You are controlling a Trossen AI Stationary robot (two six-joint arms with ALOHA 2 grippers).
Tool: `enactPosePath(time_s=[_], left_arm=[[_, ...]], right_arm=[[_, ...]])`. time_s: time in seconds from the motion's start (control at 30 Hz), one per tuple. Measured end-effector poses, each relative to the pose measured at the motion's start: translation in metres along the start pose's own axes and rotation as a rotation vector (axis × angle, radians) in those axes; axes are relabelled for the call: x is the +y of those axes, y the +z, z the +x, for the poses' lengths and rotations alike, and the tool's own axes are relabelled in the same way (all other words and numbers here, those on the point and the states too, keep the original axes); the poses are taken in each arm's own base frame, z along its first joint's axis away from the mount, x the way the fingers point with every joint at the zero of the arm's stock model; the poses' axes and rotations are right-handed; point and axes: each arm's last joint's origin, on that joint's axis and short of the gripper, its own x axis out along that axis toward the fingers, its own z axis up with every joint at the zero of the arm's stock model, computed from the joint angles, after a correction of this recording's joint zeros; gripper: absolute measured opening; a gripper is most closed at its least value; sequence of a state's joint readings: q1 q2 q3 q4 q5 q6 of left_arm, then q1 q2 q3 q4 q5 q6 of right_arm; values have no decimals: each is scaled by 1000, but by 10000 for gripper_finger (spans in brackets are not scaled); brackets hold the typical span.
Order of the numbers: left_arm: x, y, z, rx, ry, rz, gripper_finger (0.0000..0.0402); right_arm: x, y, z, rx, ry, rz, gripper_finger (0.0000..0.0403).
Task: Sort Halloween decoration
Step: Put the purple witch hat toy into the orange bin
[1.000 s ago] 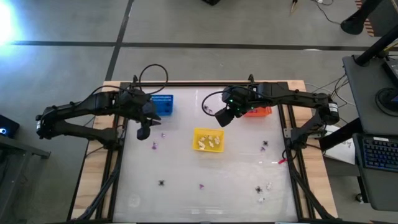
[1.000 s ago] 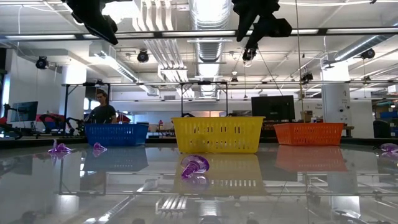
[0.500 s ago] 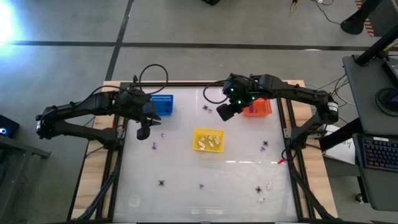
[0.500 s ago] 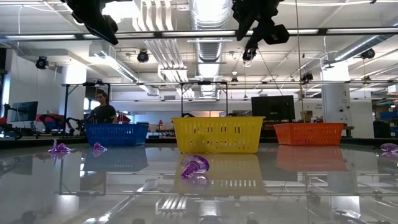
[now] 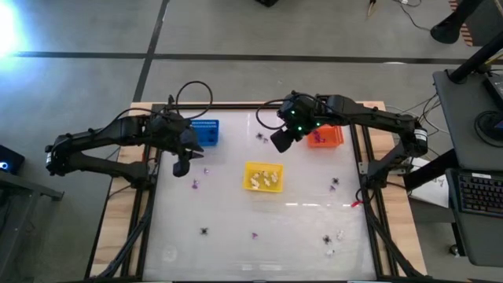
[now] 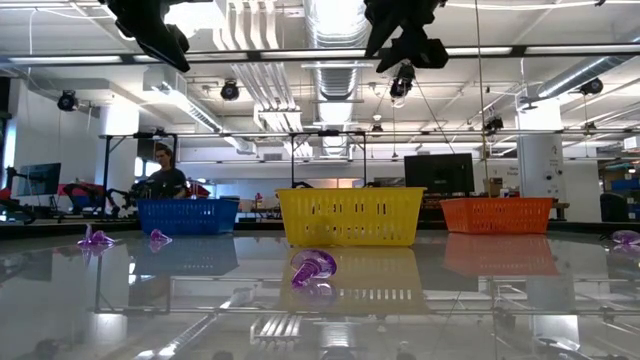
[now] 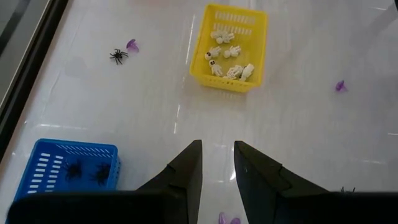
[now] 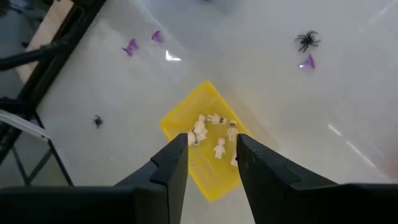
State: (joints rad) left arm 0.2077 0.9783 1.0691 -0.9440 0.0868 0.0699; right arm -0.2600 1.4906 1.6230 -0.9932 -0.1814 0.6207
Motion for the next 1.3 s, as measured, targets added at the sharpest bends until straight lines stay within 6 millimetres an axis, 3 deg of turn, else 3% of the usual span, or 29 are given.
enactPosePath(time_s=[0.27,0.47,0.63,0.83,1.1,1.3], left_arm=[[0,0,0,0,0,24,75],[0,0,0,0,0,24,75],[0,0,0,4,0,24,75],[0,-1,0,10,-1,25,75],[0,-7,0,68,-5,21,75],[-1,-9,0,92,-7,19,75]], right_arm=[[4,12,21,-45,33,-37,132],[2,19,51,-28,17,-51,132],[-15,1,61,162,-192,-55,127],[-32,-18,50,286,-503,-1,123],[-26,-43,55,374,-572,19,123],[-26,-80,64,428,-639,56,123]])
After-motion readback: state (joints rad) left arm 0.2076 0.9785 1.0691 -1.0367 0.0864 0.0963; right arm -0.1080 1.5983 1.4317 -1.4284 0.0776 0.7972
